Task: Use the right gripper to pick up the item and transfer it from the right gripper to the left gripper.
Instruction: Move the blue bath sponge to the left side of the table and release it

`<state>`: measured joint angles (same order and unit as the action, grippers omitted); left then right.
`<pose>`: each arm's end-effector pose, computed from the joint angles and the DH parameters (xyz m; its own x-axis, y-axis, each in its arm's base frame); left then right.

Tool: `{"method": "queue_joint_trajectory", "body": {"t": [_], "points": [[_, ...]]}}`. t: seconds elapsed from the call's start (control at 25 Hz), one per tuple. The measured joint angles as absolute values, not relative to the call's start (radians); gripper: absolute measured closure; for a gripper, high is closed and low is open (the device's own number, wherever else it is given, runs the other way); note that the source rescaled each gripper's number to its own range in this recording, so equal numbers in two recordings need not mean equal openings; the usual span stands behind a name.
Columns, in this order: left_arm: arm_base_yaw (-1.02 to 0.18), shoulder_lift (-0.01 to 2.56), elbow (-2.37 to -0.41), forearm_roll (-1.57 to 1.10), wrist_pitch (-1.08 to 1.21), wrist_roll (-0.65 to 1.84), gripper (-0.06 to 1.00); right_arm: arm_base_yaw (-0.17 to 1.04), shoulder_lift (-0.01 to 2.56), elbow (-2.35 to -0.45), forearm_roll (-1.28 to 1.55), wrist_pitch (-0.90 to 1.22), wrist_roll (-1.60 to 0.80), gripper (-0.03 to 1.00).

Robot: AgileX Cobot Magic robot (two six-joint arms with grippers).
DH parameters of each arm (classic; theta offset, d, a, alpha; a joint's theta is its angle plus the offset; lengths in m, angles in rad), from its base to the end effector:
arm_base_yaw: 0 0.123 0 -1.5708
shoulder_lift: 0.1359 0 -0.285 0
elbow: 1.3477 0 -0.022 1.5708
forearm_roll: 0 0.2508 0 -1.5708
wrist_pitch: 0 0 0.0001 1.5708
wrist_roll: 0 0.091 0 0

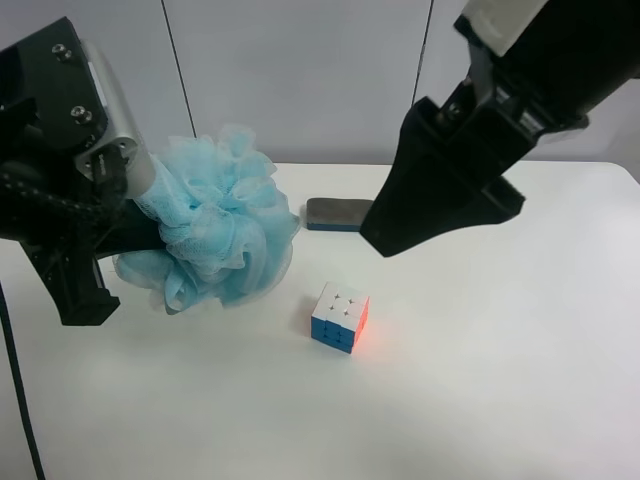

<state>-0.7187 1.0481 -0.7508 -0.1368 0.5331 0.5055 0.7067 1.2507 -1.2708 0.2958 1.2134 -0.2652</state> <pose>0.1534 -0.1426 0.2949 -0.2067 0.6816 -0.7019 0.8354 0.4964 0.2360 0.1627 0.1716 0.3742 -0.5522 -0.6717 -0.4939 -0.8182 0.5504 0.1662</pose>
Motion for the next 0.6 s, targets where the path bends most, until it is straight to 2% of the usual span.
{"method": "queue_joint_trajectory", "body": {"t": [0.2, 0.6], "points": [[-0.719, 1.048, -0.751, -0.138, 0.533, 0.506, 0.94, 0.707, 1.109, -1.167, 0.246, 1.215, -0.198, -0.03], [-0.719, 1.048, -0.751, -0.138, 0.533, 0.506, 0.94, 0.707, 0.674, -0.771, 0.134, 1.214, -0.091, -0.03]]}}
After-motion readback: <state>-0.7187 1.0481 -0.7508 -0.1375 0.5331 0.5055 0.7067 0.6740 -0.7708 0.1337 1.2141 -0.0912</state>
